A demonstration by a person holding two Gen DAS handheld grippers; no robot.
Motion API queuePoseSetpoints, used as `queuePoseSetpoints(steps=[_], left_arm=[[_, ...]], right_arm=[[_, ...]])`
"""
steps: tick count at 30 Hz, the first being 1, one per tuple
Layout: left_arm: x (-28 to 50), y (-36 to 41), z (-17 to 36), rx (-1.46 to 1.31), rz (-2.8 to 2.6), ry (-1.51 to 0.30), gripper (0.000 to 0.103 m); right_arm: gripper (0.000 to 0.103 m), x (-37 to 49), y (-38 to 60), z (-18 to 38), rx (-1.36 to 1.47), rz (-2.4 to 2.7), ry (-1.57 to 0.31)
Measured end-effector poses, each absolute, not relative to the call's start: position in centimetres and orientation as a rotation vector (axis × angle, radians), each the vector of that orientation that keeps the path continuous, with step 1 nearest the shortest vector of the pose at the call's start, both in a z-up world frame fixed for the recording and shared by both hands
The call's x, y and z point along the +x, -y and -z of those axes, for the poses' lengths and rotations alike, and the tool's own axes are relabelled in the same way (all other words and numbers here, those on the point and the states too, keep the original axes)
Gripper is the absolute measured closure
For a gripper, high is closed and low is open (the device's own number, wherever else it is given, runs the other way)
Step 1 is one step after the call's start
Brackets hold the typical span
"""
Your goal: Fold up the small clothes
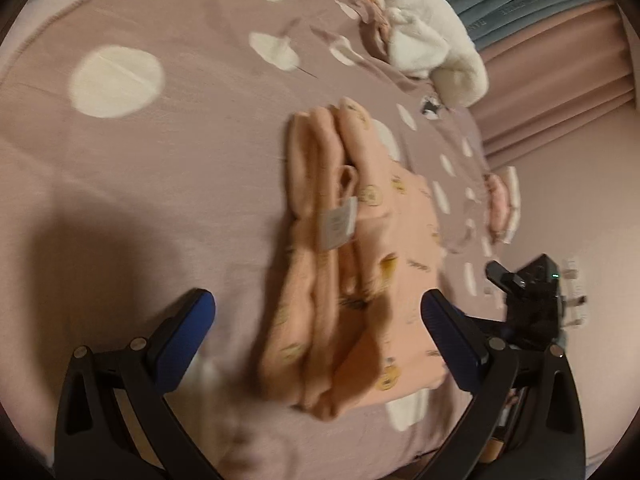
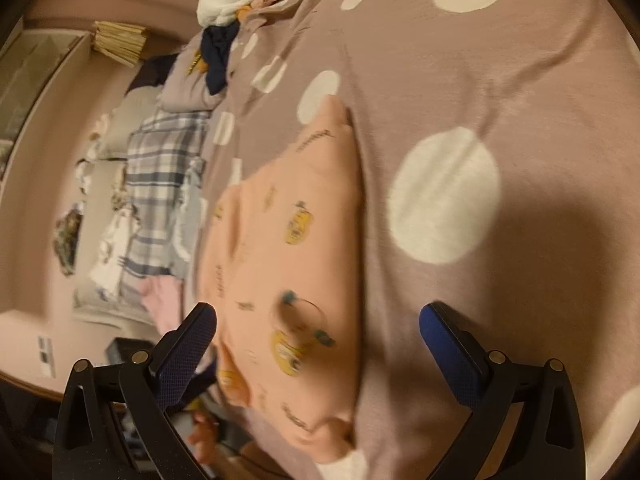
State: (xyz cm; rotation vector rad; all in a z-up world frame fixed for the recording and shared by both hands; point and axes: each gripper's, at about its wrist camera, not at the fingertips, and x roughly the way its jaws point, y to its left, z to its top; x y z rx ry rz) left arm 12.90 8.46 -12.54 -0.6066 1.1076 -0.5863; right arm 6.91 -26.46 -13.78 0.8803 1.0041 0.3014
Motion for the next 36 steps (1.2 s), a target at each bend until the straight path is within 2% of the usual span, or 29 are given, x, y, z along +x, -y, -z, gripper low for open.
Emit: queuePoseSetpoints(steps=[13, 19, 27, 28, 29, 30, 31, 33, 34, 35, 36], left_arm=[[15.1, -5.5, 13.0, -0.687, 0.784, -1.208, 0.000], [15.2, -3.8, 13.0, -0.673, 0.872, -1.217, 0.000], [15.5, -2.5, 13.3, -0.691, 0.925, -1.236, 0.003], [15.6, -2.3, 13.3, -0.686, 0.918, -1.245, 0.004], [15.7, -1.8, 13.3, -0.649, 0.894, -1.267, 0.010], [15.5, -1.7, 13.2, -0.614, 0.874, -1.278, 0.020], [15.4, -1.5, 13.1, -0.586, 0.857, -1.275, 0.027], [15.2, -1.3, 13.1, -0.535, 0.820, -1.268, 0.052], [15.2, -1.4, 13.4, -0.529, 0.804, -1.264, 0.054], [15.2, -1.6, 13.5, -0.536, 0.792, -1.259, 0.060], [15.1, -1.7, 13.6, -0.541, 0.781, -1.256, 0.064]], right_arm=[[0.002, 9.1, 25.7, 12.5, 0.906, -0.419, -0.981], [0.002, 11.0, 25.6, 15.0, 0.959, -0.399, -1.035], [0.003, 13.3, 24.6, 15.0, 0.979, -0.478, -1.040], [0.007, 13.4, 24.4, 14.9, 0.971, -0.478, -1.043], [0.015, 13.5, 24.0, 14.7, 0.948, -0.473, -1.045], [0.021, 13.5, 23.6, 14.6, 0.922, -0.468, -1.045], [0.032, 13.5, 23.4, 14.7, 0.898, -0.450, -1.047], [0.038, 13.4, 22.9, 14.6, 0.847, -0.401, -1.036], [0.049, 13.4, 22.7, 14.5, 0.817, -0.408, -1.037], [0.066, 13.4, 22.2, 14.2, 0.750, -0.401, -1.043], [0.069, 13.3, 21.8, 13.9, 0.677, -0.356, -1.056]])
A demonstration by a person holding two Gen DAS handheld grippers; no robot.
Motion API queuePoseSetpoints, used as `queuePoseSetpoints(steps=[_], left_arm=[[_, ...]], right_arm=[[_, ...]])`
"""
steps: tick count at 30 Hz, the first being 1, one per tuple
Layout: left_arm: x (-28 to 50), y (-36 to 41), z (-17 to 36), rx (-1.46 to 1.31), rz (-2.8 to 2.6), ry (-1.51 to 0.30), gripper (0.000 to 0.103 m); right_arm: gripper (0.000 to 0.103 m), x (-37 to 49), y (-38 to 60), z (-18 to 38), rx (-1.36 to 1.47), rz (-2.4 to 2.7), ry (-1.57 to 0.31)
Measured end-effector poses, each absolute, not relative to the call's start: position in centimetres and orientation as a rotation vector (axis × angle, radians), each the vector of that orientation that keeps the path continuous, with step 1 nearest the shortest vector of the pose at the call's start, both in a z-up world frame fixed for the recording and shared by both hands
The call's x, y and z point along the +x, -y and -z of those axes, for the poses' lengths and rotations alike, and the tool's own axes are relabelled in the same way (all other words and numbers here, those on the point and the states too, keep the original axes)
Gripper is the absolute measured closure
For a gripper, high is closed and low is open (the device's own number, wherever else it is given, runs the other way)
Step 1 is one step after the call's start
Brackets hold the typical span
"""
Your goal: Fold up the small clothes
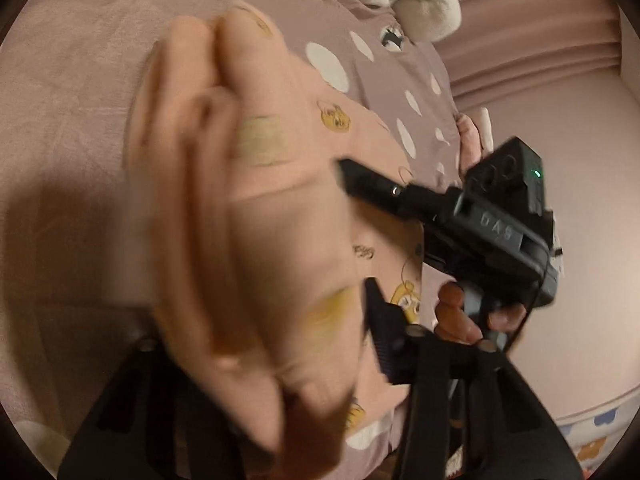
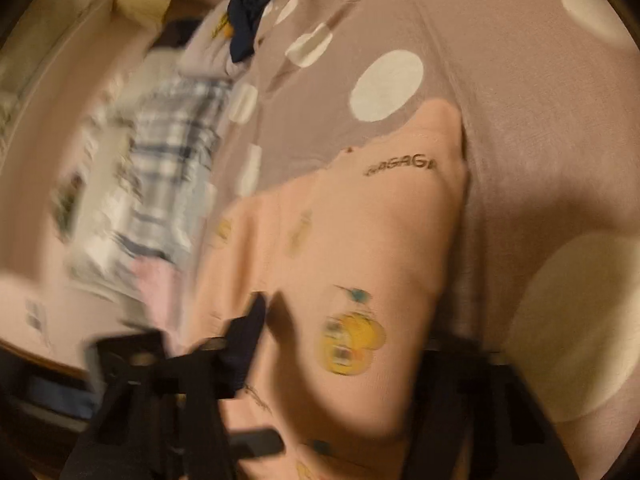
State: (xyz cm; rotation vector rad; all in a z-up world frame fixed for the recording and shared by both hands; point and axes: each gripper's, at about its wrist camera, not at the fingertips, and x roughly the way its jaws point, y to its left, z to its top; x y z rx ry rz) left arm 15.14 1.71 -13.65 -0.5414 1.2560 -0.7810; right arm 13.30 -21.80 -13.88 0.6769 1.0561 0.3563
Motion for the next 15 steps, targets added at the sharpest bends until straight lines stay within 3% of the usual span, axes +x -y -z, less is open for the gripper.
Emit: queuePoseSetpoints(steps=[9, 15], left_arm=[[13.9, -1.5, 11.8, -0.455, 0.734, -1.192, 0.070], [12.7, -0.2, 7.6, -0.361, 0.749, -1.091, 0.071]], right_arm=[[0.074, 12.7, 21.2, 12.3, 0.621, -0.304, -1.018], [0.074, 12.0, 21.4, 9.5, 0.609, -0.318, -0.950]])
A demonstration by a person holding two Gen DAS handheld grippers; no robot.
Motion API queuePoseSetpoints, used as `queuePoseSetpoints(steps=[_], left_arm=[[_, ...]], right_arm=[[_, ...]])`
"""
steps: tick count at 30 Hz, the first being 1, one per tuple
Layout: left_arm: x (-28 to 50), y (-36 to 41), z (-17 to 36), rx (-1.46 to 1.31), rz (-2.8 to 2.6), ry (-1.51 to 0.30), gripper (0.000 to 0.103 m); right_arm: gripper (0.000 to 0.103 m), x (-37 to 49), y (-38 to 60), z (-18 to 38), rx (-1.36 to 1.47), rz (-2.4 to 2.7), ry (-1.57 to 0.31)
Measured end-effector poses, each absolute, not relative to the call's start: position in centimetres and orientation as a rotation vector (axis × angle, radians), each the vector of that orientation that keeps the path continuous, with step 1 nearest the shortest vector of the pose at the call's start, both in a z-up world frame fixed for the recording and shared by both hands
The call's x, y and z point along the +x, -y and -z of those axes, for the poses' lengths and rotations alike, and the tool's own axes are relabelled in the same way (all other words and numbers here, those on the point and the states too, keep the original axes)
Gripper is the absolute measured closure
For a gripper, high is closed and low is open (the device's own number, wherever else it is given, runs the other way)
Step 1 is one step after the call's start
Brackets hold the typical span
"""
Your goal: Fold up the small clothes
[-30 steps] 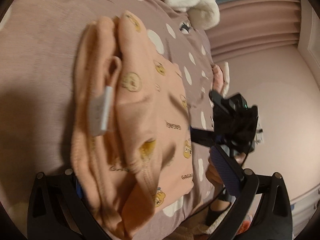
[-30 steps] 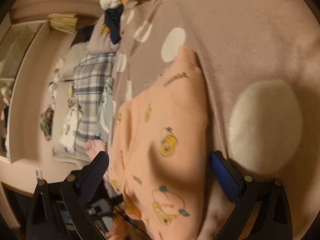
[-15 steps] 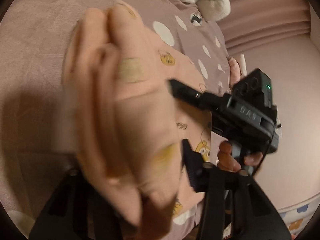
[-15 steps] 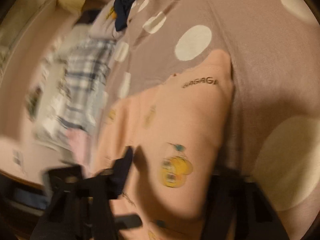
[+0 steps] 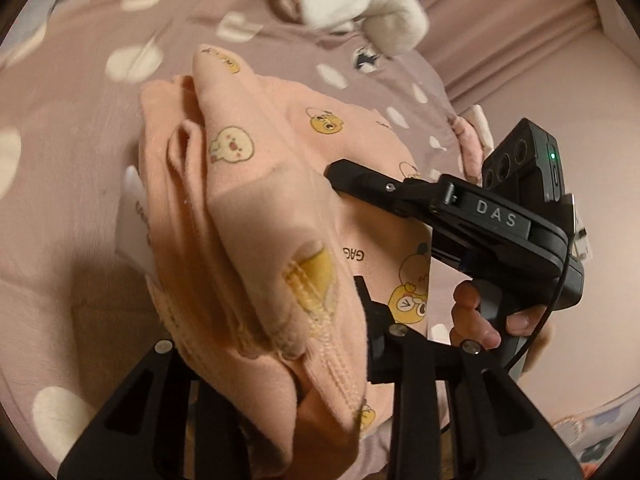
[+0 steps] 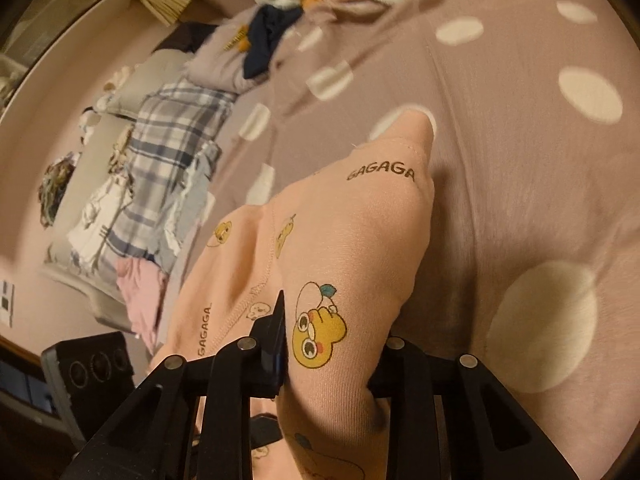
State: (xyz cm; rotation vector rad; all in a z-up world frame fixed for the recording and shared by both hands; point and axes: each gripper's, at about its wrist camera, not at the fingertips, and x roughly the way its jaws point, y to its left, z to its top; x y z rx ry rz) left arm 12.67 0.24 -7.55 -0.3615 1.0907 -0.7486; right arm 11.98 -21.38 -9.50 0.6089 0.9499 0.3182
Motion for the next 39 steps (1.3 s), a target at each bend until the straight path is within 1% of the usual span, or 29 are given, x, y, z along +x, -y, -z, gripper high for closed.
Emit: queuePoseSetpoints(steps=[5, 11, 18, 21, 26, 28, 29, 30, 31, 32, 33, 35, 37, 39], left_arm=[[11.6, 1.5, 4.6, -0.341, 0.783, -1.044, 0.071], [10.1, 5.9, 2.1, -0.253, 0.806, -1.007, 0.071], [8.0, 10.8, 0.3, -0.197, 0.824, -0.971, 0.071], [8.1, 12.5, 0.6, -0.203, 0.832, -0.993, 0.071], [8.0, 14.4, 1.0, -0.170, 0.833, -1.005, 0.070], [8.1, 14.6, 0.9, -0.158, 0.804, -1.020, 0.060], [8.3, 14.7, 0.9, -0.129, 0.759, -1.027, 0.044], [8.5, 14.6, 0.9, -0.073, 0.681, -1.031, 0.021], [8.8, 14.2, 1.0, -0.027, 0.610, -1.021, 0.012], [8.7, 13.6, 0.9, -0.011, 0.581, -0.996, 0.000], [8.7, 12.8, 0.6, 0.000, 0.549, -0.959, 0.001], [9.0, 11.7, 0.2, 0.017, 0.490, -0.932, 0.001], [9.6, 10.7, 0.1, 0.015, 0.472, -0.940, 0.001], [9.8, 10.0, 0.1, 0.005, 0.470, -0.966, 0.001]], right_arm=[[0.074, 10.5, 22.4, 5.9, 0.577, -0.300, -0.874], [0.074, 8.1, 24.0, 2.5, 0.469, -0.226, -0.826], [0.074, 6.2, 28.6, 1.1, 0.513, -0.220, -0.782], [0.074, 5.6, 29.8, 0.4, 0.474, -0.178, -0.780], [0.074, 5.1, 31.5, 0.8, 0.466, -0.127, -0.810], [0.074, 5.1, 32.0, 0.9, 0.465, -0.117, -0.821], [0.073, 5.1, 32.3, 1.0, 0.467, -0.099, -0.828], [0.070, 5.2, 32.6, 1.0, 0.469, -0.074, -0.838], [0.061, 5.2, 32.8, 1.0, 0.469, -0.049, -0.853], [0.050, 5.2, 33.1, 0.9, 0.464, 0.002, -0.883], [0.045, 5.1, 33.6, 0.9, 0.465, 0.024, -0.893], [0.022, 4.3, 34.1, 0.3, 0.469, 0.053, -0.863], [0.014, 3.4, 34.4, -0.4, 0.460, 0.089, -0.829], [0.014, 2.9, 34.4, -1.2, 0.433, 0.143, -0.824]])
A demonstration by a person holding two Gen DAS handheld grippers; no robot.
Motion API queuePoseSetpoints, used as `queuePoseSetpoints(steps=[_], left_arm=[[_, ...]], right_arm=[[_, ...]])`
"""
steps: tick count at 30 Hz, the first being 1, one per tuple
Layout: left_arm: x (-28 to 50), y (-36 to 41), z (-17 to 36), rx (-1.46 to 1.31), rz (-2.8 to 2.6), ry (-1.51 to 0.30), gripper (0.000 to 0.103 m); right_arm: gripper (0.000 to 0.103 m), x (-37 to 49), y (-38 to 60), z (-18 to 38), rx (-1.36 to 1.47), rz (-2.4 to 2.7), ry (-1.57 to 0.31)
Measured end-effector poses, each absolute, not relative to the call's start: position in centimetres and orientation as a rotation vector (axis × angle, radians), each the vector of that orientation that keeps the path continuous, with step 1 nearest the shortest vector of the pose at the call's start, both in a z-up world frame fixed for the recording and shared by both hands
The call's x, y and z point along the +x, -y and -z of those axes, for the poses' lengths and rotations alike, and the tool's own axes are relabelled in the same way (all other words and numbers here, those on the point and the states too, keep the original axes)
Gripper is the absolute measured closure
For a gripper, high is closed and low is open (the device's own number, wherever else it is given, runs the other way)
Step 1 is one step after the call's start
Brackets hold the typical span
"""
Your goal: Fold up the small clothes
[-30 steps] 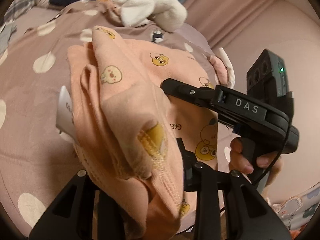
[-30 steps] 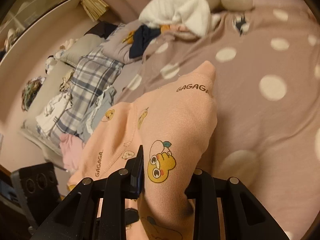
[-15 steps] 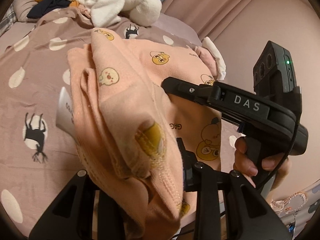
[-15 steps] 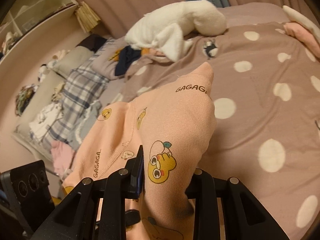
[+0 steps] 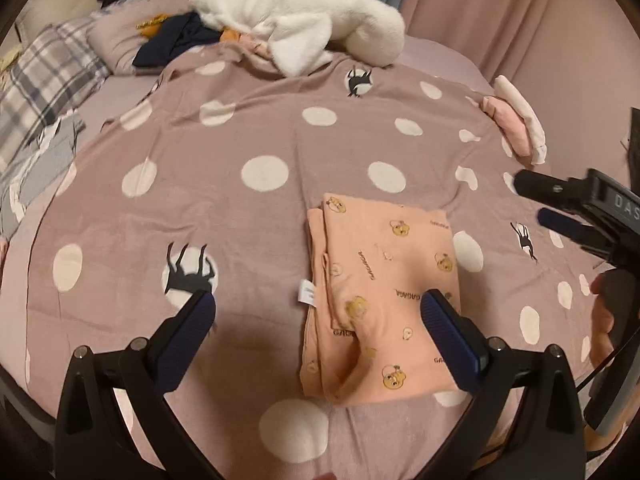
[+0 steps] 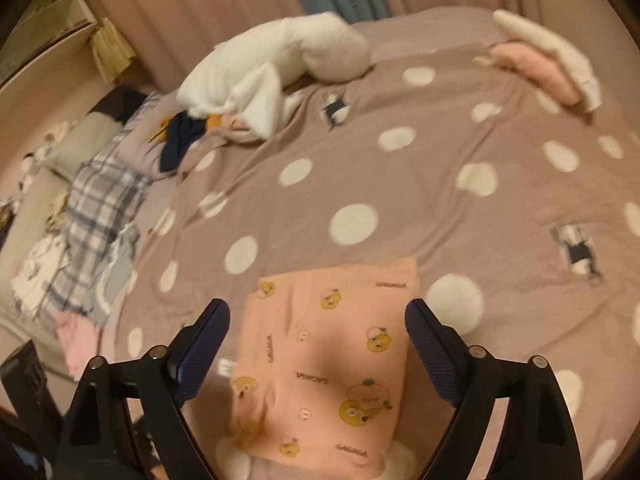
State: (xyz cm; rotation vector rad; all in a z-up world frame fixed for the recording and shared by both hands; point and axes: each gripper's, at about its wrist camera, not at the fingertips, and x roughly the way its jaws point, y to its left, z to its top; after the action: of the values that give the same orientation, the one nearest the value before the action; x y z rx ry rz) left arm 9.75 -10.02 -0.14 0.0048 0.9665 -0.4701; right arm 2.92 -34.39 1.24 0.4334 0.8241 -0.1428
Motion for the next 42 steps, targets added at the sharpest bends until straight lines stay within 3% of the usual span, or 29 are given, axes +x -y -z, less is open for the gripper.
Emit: queuePoseSetpoints(steps=[11, 42], left_arm=[[6.6, 10.6, -1.4, 0.047, 0.497, -0.941, 0.000], [1.9, 11.0, -3.7, 0.025, 0.578, -0.899, 0.000]], right_arm=[[0.013, 2.0, 33.3, -1.3, 0.369, 0.198, -0.937], [0.011, -4.3, 33.9, 0.3, 0.435, 0.261, -1.006]])
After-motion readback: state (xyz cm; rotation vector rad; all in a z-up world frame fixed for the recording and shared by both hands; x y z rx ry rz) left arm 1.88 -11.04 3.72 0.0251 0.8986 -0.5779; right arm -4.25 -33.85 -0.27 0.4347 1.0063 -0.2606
